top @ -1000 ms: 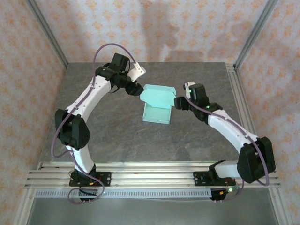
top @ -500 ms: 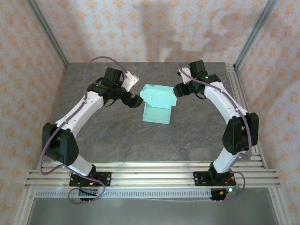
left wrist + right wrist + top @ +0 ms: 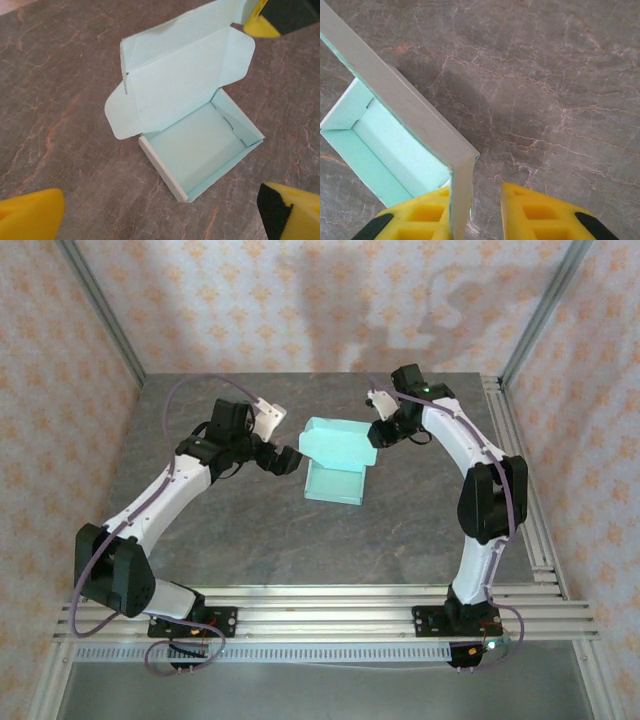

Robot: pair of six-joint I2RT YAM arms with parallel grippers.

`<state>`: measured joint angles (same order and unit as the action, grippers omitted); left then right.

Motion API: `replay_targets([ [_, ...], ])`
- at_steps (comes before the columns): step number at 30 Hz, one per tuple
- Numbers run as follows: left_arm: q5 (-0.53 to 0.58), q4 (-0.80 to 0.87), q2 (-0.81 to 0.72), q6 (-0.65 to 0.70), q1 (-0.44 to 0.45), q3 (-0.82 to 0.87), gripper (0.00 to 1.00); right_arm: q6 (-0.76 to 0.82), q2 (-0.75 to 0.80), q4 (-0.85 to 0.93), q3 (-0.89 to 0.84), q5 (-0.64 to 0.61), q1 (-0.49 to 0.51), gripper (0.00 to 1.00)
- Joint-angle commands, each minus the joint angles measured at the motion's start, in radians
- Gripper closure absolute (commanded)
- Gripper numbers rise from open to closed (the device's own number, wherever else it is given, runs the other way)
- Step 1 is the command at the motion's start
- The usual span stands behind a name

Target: Fold the paper box

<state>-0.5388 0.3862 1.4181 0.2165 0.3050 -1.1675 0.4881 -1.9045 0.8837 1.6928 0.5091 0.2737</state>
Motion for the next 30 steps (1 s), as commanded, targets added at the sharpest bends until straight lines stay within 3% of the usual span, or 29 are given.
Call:
replay_targets([
  [1, -0.014, -0.038, -0.019, -0.012, -0.009, 0.014, 0.00, 0.026, -0.007, 0.043, 0.033, 0.025, -0.003, 0.75],
  [5, -0.020, -0.033, -0.011, -0.011, -0.010, 0.013, 0.00, 0.027, -0.020, 0.048, 0.039, 0.035, -0.004, 0.76],
  [10, -0.023, -0.030, -0.009, -0.008, -0.014, 0.008, 0.00, 0.033, -0.030, 0.062, 0.051, 0.031, -0.004, 0.84],
  [19, -0.024, -0.026, -0.013, -0.003, -0.017, 0.007, 0.00, 0.038, -0.057, 0.076, 0.070, 0.032, -0.004, 0.82],
  [25, -0.020, -0.029, -0.013, -0.003, -0.023, 0.009, 0.00, 0.052, -0.048, 0.090, 0.071, 0.031, -0.004, 1.00],
  [30, 0.047, -0.066, -0.008, 0.003, -0.023, 0.014, 0.00, 0.108, -0.008, 0.078, 0.040, 0.053, -0.004, 1.00],
])
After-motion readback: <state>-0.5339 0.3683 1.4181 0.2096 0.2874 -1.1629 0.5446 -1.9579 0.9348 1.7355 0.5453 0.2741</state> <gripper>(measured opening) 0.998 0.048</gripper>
